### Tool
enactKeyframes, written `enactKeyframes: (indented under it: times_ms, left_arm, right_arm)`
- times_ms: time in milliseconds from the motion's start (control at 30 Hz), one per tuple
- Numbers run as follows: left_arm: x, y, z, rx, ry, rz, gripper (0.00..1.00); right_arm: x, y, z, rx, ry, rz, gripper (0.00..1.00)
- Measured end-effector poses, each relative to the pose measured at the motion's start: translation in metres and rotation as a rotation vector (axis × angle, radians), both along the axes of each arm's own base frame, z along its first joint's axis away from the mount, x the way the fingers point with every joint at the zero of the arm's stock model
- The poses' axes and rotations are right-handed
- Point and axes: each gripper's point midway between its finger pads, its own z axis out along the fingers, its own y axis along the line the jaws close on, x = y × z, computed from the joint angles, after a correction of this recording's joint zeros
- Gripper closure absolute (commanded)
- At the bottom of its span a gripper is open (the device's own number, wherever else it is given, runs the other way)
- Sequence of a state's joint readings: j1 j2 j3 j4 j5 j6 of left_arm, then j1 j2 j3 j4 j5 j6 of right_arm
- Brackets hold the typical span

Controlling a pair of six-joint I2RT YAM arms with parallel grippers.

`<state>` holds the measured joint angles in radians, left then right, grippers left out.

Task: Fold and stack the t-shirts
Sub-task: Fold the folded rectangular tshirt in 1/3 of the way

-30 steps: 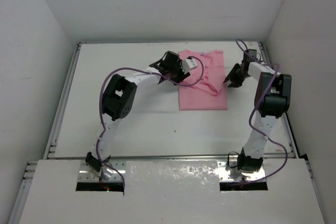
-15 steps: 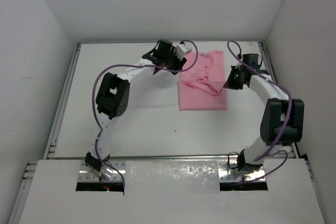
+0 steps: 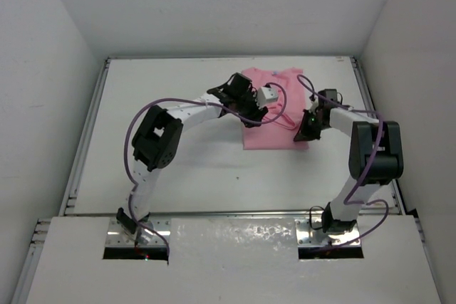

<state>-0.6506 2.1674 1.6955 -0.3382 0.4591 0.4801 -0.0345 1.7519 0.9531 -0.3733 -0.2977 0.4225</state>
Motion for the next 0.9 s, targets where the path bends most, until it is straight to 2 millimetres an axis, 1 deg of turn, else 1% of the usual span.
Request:
enactKeyframes:
  times_ms: [200,267,367,467,567,767,833,900]
  left_arm:
    - [0.007,0.012,-0.029,0.052,0.043,0.075,0.58]
    - [0.009,0.016,-0.04,0.076,0.054,0.092,0.58]
    - [0.008,0.02,-0.057,0.113,0.071,0.105,0.58]
    - [0.011,0.02,-0.059,0.12,0.059,0.111,0.58]
    - [0.013,0.021,-0.059,0.126,0.05,0.113,0.58]
    - [0.015,0.022,-0.059,0.132,0.028,0.102,0.58]
    - [0.016,0.021,-0.06,0.131,0.023,0.099,0.58]
    - [0.016,0.021,-0.06,0.129,0.017,0.097,0.58]
  right_arm:
    - [0.033,0.004,0.003,0.019,-0.044,0.004,1.0]
    - [0.04,0.004,0.001,0.02,-0.047,0.003,1.0]
    - [0.045,0.004,-0.005,0.025,-0.034,-0.005,1.0]
    - [0.055,0.004,-0.01,0.031,-0.027,-0.019,1.0]
    - [0.074,0.004,-0.006,0.038,-0.053,-0.042,1.0]
    - [0.135,-0.003,0.02,0.023,-0.19,-0.103,1.0]
    - [0.152,-0.006,0.026,0.011,-0.226,-0.123,1.0]
    - [0.168,-0.011,0.028,-0.006,-0.249,-0.138,1.0]
